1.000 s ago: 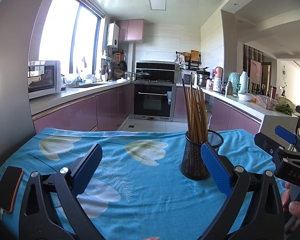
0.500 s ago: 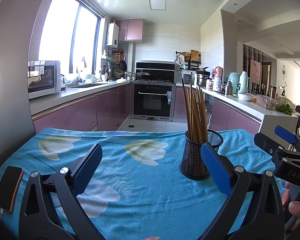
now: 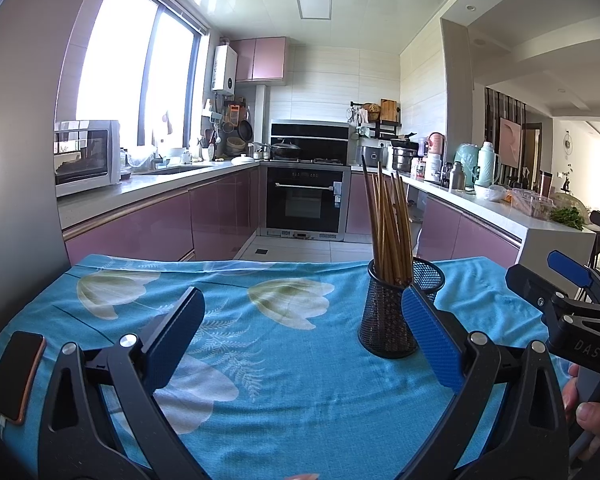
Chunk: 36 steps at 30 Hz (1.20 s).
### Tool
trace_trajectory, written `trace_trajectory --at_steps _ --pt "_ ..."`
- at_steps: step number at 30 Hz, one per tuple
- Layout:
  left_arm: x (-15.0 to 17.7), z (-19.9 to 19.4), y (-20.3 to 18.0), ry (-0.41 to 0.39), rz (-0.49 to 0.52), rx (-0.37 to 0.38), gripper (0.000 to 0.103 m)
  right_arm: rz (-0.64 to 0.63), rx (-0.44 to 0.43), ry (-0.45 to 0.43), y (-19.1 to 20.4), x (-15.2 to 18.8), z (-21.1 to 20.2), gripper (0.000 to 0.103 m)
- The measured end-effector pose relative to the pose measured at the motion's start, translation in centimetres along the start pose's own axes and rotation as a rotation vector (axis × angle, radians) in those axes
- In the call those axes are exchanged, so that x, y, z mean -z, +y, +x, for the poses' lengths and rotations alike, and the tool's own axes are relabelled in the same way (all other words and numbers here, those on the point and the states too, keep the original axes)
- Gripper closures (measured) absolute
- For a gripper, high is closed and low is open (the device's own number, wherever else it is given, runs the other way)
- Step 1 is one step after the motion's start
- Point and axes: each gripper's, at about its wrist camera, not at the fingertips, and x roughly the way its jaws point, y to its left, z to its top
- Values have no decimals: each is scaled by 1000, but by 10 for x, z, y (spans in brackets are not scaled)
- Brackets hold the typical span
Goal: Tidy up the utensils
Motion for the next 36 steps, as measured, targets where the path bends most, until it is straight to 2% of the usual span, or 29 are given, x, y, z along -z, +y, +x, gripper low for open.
trace_trajectory --at_steps 23,29,33,36 --pt "3 -2 0 -8 -12 -9 6 3 -5 12 0 2 3 6" --pt "3 2 1 16 -11 -11 6 -3 1 27 -3 2 7 6" --pt "4 13 10 72 -36 -16 6 1 57 124 -27 6 24 6" --pt "8 25 20 132 -43 -47 6 1 152 278 -63 18 53 6"
